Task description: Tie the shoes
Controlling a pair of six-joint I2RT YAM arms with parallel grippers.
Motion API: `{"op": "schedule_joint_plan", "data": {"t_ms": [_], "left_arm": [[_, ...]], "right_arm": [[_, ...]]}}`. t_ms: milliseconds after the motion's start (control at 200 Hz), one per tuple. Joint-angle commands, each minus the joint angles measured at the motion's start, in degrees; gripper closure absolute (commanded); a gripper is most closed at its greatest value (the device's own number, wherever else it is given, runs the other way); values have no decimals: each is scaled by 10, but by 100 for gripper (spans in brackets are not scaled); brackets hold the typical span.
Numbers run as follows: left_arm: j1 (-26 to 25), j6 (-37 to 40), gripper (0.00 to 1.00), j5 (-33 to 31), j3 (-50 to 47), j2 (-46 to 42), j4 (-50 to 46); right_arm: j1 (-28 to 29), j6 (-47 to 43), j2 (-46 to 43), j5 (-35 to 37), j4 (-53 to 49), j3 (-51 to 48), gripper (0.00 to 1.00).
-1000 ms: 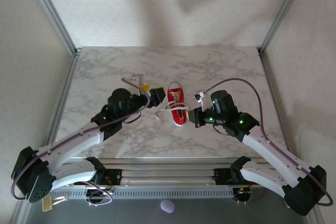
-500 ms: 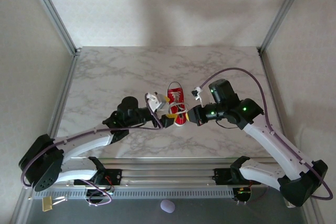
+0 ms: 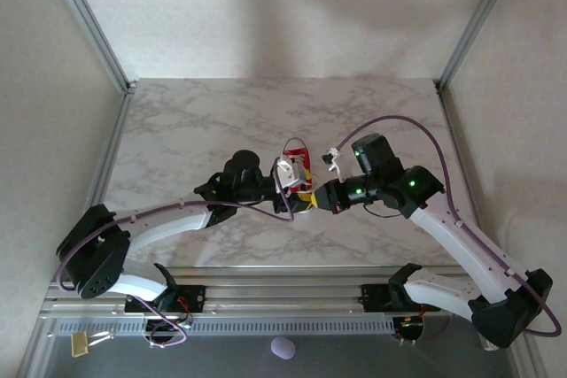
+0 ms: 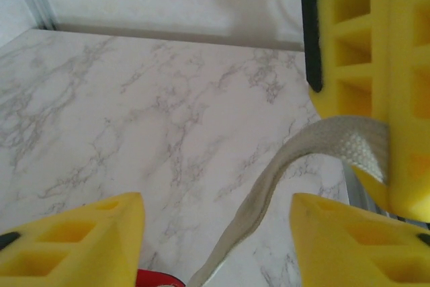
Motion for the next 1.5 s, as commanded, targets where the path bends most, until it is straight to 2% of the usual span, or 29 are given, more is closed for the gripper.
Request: {"op": "schedule_joint_plan", "data": {"t_ms": [0, 170, 300, 360, 440, 485, 536, 606, 746, 881, 956, 1016, 1176, 1256, 1492], "left_arm": [[-8, 17, 54, 33, 29, 9, -18], [-12, 5, 100, 38, 36, 15, -23], [-12, -40, 100, 22, 12, 9, 6], [-12, -78, 100, 8, -2, 5, 27], [-12, -139, 100, -9, -13, 4, 54], [-12, -175, 100, -20, -14, 6, 66], [-12, -219, 100, -44, -14, 10, 79], [-10, -283, 100, -71, -8, 19, 88], [-11, -386, 100, -87, 2, 35, 112], [-11, -446, 100, -80, -8, 39, 151], [-11, -462, 100, -76, -2, 46, 151], [-12, -470, 100, -60, 1, 50, 160], [-11, -484, 100, -3, -20, 50, 222], [-11, -481, 100, 31, -25, 49, 239], [-11, -459, 100, 77, -29, 45, 237]], "right_arm": [[1, 7, 1, -17, -1, 6, 100], [1, 5, -7, 21, -2, 2, 100], [1, 19, -33, 100, 14, -8, 99], [1, 37, -49, 160, 23, -14, 84], [1, 76, -76, 264, 40, -30, 56], [1, 97, -93, 307, 55, -45, 47], [1, 116, -113, 335, 75, -63, 43], [1, 139, -138, 348, 108, -91, 43], [2, 165, -158, 344, 148, -117, 50], [5, 151, -158, 256, 229, -142, 52], [8, 152, -167, 211, 300, -171, 52], [8, 155, -169, 218, 327, -187, 52], [8, 92, -144, 309, 247, -168, 59], [7, 54, -156, 326, 234, -177, 61], [5, 15, -162, 250, 279, -183, 52]]}}
